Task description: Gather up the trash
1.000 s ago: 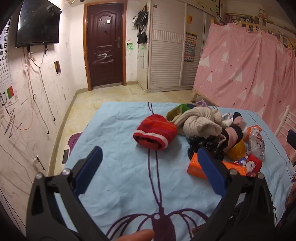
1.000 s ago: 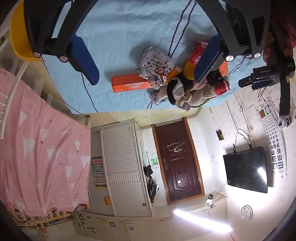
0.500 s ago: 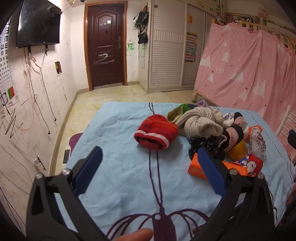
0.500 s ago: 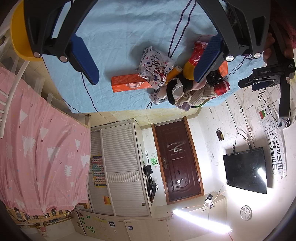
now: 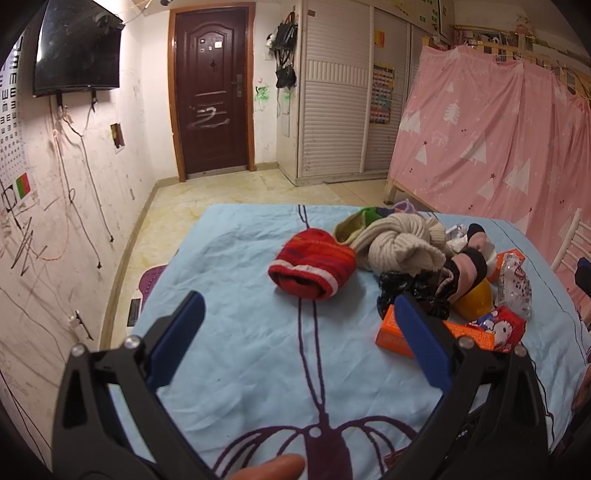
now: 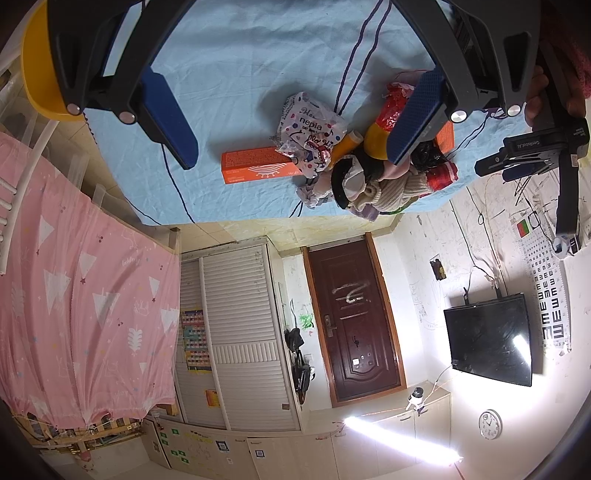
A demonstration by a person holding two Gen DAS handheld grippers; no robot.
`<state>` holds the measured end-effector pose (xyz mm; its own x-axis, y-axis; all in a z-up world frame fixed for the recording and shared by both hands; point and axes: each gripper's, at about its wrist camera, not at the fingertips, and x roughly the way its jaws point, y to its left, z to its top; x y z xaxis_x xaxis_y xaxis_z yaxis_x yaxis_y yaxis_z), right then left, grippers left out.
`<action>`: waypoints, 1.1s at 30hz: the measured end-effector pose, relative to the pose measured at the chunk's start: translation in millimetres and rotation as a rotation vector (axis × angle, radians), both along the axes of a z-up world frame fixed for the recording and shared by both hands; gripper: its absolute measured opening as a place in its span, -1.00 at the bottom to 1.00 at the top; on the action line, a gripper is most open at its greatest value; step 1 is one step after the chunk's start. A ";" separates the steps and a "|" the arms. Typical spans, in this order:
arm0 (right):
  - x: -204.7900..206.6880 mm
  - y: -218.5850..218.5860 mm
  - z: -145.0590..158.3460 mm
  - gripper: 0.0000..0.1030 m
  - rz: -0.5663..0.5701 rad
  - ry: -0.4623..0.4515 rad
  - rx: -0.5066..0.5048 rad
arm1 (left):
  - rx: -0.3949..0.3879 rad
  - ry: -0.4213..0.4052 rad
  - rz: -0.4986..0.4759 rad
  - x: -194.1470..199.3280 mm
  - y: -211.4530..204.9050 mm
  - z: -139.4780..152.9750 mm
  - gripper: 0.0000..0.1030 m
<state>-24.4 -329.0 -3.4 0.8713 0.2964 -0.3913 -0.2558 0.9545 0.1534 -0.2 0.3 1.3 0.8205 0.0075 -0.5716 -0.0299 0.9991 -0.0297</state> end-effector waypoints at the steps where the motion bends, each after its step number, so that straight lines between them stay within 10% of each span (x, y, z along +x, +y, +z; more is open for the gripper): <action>1: 0.0 0.0 0.0 0.84 0.000 0.001 0.001 | 0.001 0.001 0.002 0.3 -0.2 -0.3 0.90; 33: -1.4 0.7 -0.4 0.84 0.002 -0.003 0.000 | 0.013 -0.002 -0.001 -1.1 -3.2 2.0 0.90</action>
